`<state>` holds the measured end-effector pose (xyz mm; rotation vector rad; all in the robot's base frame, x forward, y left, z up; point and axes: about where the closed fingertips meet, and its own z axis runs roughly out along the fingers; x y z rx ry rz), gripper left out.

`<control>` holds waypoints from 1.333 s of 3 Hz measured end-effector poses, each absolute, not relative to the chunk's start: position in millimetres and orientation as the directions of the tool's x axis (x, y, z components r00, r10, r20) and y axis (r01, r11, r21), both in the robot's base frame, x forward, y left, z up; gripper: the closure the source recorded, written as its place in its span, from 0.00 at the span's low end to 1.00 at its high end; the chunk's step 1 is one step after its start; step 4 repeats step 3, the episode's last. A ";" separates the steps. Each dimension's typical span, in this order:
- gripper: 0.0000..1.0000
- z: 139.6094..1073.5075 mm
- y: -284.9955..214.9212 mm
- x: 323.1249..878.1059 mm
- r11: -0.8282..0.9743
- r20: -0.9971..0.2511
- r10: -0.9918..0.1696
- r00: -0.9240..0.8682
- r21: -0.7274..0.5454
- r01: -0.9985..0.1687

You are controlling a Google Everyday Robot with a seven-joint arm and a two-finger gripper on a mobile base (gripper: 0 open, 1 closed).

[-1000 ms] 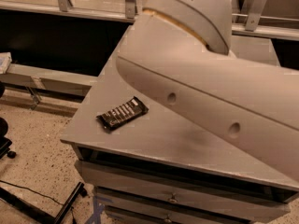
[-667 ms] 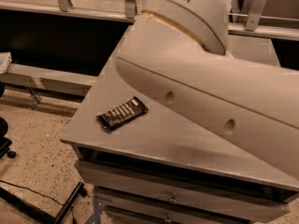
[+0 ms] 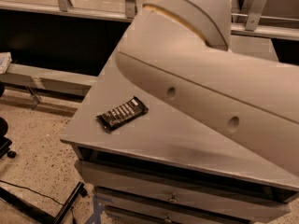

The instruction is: Place water bottle upright

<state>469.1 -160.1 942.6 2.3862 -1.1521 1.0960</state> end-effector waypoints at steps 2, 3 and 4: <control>0.00 951.3 -153.2 463.2 -0.627 0.685 -0.621 0.382 -0.142 -0.766; 0.00 951.4 -153.2 463.2 -0.627 0.685 -0.621 0.382 -0.142 -0.766; 0.00 951.4 -153.2 463.2 -0.627 0.685 -0.621 0.382 -0.142 -0.766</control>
Offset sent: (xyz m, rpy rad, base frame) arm -0.0092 0.0050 0.0048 0.1305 0.0066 -0.0348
